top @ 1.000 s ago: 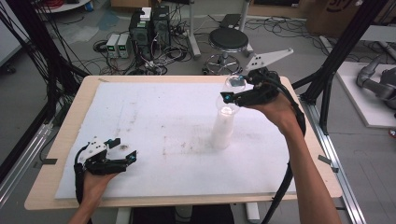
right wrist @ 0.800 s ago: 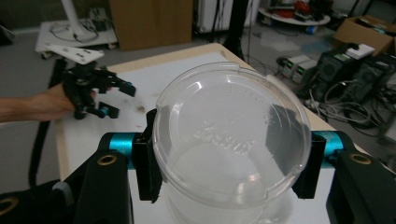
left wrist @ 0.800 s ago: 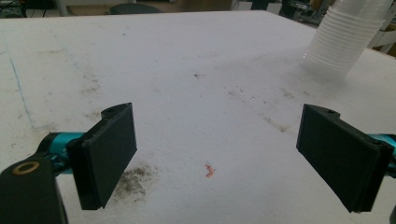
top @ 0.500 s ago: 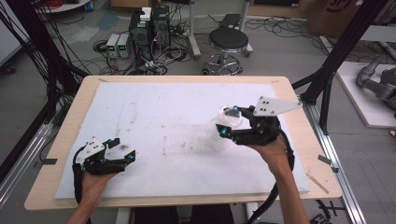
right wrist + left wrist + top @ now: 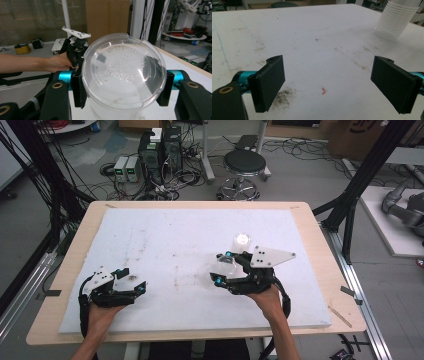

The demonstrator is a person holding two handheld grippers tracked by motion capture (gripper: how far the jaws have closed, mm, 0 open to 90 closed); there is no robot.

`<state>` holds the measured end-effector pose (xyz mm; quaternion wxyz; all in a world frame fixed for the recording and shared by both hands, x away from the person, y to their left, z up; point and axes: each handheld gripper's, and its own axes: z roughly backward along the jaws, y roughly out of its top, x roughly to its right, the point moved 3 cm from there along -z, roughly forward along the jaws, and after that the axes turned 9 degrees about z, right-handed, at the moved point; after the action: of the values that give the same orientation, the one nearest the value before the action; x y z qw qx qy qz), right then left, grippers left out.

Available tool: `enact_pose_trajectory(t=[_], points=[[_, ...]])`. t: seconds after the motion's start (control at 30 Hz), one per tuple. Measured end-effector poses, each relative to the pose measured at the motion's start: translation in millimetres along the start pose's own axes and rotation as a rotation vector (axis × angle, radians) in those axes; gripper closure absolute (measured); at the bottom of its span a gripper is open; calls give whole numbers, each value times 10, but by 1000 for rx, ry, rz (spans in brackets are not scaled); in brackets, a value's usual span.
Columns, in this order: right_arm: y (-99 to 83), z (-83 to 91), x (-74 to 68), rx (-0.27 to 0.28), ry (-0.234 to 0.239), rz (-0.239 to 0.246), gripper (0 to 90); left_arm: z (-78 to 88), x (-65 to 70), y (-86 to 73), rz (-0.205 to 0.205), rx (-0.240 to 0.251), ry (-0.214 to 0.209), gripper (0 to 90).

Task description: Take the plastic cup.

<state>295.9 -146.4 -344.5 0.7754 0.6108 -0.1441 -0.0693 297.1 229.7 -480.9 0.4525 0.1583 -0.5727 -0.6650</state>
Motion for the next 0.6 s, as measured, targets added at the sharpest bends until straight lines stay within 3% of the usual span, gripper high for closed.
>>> enact_pose_trajectory(t=[0.33,0.6], points=[[-146,-81,-6,26,24,-34,414,5,16,-3,-12,7,5,120],[-155,-101,10,35,29,-38,415,6,34,-7,-39,8,4,120]])
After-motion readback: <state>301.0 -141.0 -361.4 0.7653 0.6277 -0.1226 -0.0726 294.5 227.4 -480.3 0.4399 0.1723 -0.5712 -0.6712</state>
